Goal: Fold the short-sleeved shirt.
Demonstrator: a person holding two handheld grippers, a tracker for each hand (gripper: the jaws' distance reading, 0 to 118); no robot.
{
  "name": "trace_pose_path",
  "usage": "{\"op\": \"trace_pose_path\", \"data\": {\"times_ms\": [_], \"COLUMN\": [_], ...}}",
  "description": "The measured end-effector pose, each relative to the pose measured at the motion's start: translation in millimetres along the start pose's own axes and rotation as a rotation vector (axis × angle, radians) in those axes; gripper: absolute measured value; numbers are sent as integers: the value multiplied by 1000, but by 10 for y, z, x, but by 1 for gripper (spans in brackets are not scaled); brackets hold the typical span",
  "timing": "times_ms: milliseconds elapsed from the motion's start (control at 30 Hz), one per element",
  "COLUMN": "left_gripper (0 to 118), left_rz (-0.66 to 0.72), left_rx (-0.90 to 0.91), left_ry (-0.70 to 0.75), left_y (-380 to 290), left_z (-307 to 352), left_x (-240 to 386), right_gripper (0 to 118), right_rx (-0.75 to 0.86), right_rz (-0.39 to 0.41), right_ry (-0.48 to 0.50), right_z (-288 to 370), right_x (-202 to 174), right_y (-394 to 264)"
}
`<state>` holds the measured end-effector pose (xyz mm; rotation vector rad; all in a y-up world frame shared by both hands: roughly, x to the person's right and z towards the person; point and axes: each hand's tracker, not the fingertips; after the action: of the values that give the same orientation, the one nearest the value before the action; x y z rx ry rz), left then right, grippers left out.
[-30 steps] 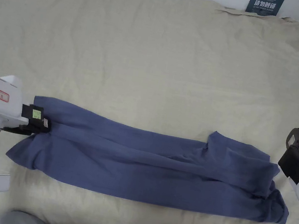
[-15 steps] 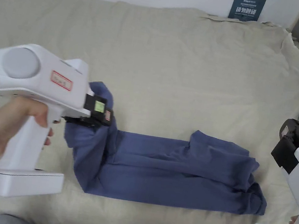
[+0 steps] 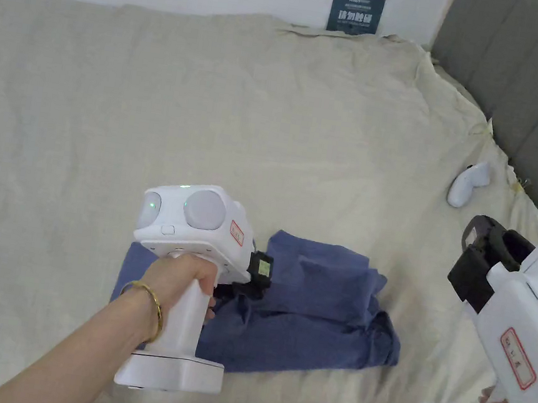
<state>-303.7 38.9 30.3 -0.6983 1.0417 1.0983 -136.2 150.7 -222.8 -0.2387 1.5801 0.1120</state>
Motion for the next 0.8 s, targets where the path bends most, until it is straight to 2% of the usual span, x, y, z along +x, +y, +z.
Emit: {"op": "trace_pose_path", "data": {"times_ms": [33, 67, 133, 233, 433, 467, 500, 567, 600, 633, 700, 800], "left_gripper": [78, 94, 115, 116, 115, 112, 103, 48, 25, 13, 0, 0], "left_rz": [5, 27, 46, 23, 41, 48, 46, 23, 7, -9, -24, -77], "left_rx": [-3, 8, 53, 149, 330, 368, 406, 490, 505, 517, 556, 593], "left_ry": [-15, -70, -162, -219, -105, -52, -10, 103, 154, 176, 188, 226], "left_y": [1, 3, 6, 72, 106, 68, -50, -201, -263, -252, -413, -726], "left_z": [-2, 37, 244, 559, 1047, 1093, 1208, 1201, 1181, 1142, 1092, 948], "left_x": [7, 4, -37, -107, -432, -481, -432, -479, -492, -560, -538, -373], "right_gripper": [0, 0, 0, 0, 0, 0, 0, 0, 0, 0, 0, 0], "right_rx": [1, 1, 0, -4, -2, -1, -1, 0, -1, -1, -2, -10], "right_rz": [-1, 2, 10, 8, 19, 18, 16, 16, 20, 24, 29, 30], "right_ry": [-3, -3, 1, 14, 44, 50, 55, 67, 70, 73, 77, 80], "right_z": [2, 4, 2, -20, -25, -27, -30, -40, -47, -55, -59, -80], "right_x": [1, 3, -4, -36, -159, -167, -173, -200, -211, -222, -240, -241], "right_y": [1, 4, 4, -14, -21, -19, -16, -12, -11, -10, -12, -25]}}
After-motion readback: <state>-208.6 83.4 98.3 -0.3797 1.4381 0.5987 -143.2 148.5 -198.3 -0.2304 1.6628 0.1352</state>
